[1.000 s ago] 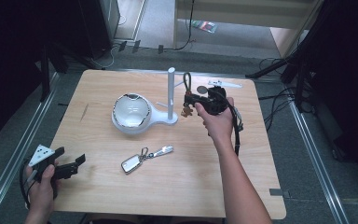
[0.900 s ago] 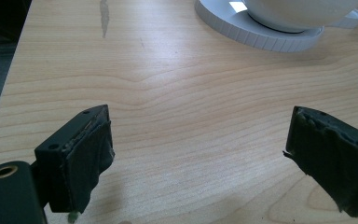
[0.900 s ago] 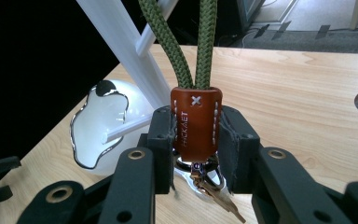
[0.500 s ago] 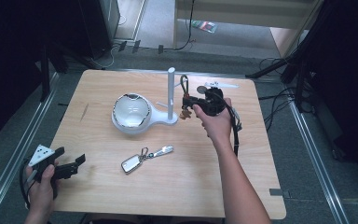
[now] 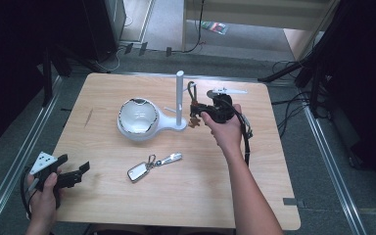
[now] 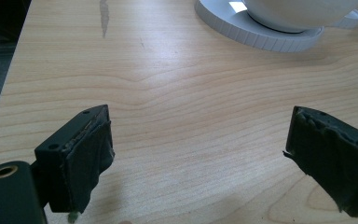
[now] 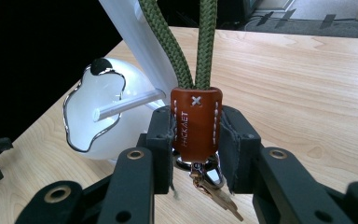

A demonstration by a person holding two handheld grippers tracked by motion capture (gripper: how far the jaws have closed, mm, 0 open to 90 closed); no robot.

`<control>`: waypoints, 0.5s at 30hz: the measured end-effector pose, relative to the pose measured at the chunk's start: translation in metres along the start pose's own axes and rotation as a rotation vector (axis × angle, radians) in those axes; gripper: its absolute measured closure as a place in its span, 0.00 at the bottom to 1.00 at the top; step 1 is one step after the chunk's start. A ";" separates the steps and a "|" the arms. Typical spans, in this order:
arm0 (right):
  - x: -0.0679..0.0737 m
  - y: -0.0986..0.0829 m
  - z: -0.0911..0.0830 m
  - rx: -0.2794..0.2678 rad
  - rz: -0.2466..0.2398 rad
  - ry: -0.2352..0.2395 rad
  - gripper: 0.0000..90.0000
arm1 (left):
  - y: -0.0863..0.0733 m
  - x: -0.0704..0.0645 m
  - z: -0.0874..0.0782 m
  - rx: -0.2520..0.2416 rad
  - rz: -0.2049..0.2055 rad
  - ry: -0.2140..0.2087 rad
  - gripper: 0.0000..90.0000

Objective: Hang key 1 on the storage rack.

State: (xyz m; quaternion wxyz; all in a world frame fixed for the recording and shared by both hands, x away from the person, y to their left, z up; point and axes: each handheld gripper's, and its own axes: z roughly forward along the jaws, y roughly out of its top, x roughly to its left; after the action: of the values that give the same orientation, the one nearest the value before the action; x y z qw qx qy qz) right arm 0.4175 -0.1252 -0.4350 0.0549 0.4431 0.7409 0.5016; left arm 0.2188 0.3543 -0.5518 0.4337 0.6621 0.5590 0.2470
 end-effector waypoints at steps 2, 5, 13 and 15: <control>0.000 0.000 0.000 0.002 -0.001 0.000 0.76 | 0.000 0.000 0.000 0.000 0.000 0.000 0.09; 0.001 0.000 0.001 0.009 -0.011 -0.002 0.76 | 0.000 0.000 0.000 0.000 -0.001 0.001 0.09; 0.004 -0.002 0.008 0.028 -0.026 0.001 0.76 | 0.000 0.000 0.000 0.000 0.000 0.000 0.09; 0.006 -0.003 0.010 0.034 -0.028 0.003 0.76 | 0.000 0.000 0.000 0.000 0.000 0.000 0.09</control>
State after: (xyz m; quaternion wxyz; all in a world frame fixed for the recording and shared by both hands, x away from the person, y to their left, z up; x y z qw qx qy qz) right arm 0.4176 -0.1146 -0.4401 0.0535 0.4329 0.7556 0.4887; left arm 0.2189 0.3543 -0.5519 0.4337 0.6621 0.5591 0.2467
